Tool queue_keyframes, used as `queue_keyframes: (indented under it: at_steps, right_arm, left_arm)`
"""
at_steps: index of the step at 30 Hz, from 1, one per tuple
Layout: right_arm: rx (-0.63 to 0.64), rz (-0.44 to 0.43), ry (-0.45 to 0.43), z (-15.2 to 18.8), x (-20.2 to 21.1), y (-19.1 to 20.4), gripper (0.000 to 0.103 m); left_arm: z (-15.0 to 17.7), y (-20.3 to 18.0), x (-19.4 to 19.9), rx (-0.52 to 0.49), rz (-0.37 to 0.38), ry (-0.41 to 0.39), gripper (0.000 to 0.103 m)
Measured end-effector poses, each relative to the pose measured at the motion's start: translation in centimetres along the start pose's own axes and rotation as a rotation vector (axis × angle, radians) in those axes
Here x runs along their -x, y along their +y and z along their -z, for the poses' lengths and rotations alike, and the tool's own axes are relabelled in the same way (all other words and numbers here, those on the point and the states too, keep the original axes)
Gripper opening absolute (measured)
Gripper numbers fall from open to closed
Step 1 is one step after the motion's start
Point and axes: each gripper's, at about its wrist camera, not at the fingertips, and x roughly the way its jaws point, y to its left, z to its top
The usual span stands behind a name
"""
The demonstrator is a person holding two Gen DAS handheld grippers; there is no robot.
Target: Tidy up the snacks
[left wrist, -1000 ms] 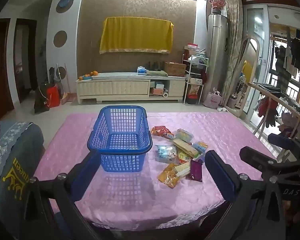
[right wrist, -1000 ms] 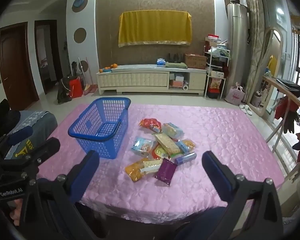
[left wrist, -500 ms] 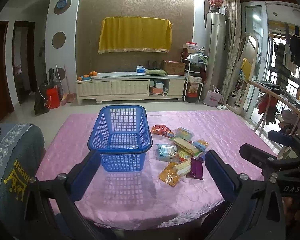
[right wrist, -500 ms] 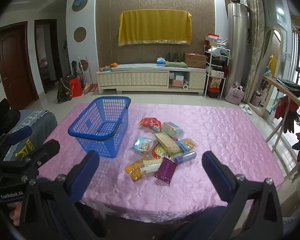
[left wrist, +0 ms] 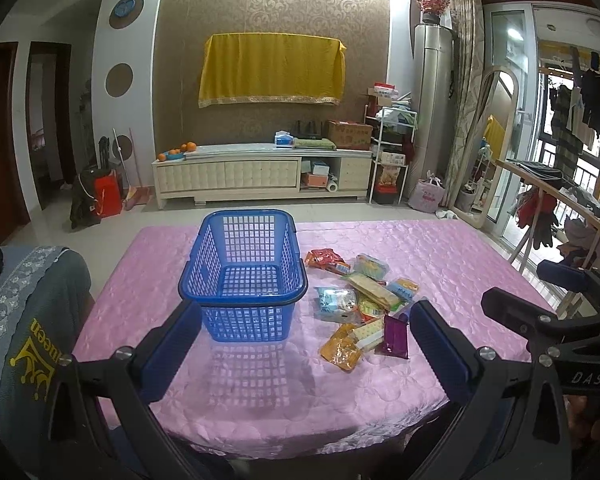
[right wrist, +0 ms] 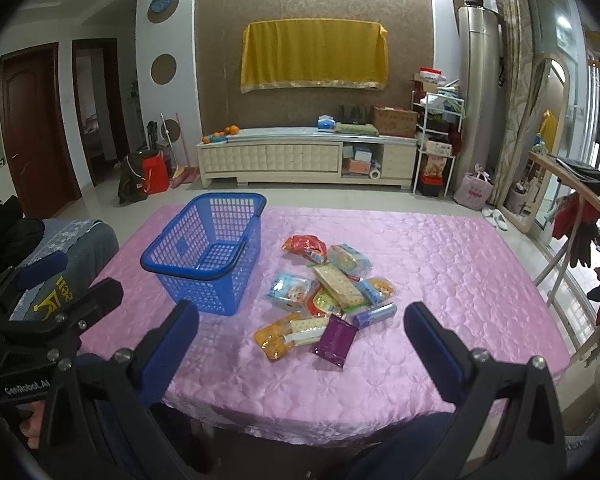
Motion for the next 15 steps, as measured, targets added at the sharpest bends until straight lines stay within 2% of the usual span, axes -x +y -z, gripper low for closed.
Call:
queue_keyframes:
  at_steps: [15]
  right_arm:
    - [0.004, -0.001, 0.002, 0.0, 0.1, 0.17, 0.103]
  left_arm:
    - [-0.04, 0.03, 0.2, -0.001, -0.003, 0.0, 0.103]
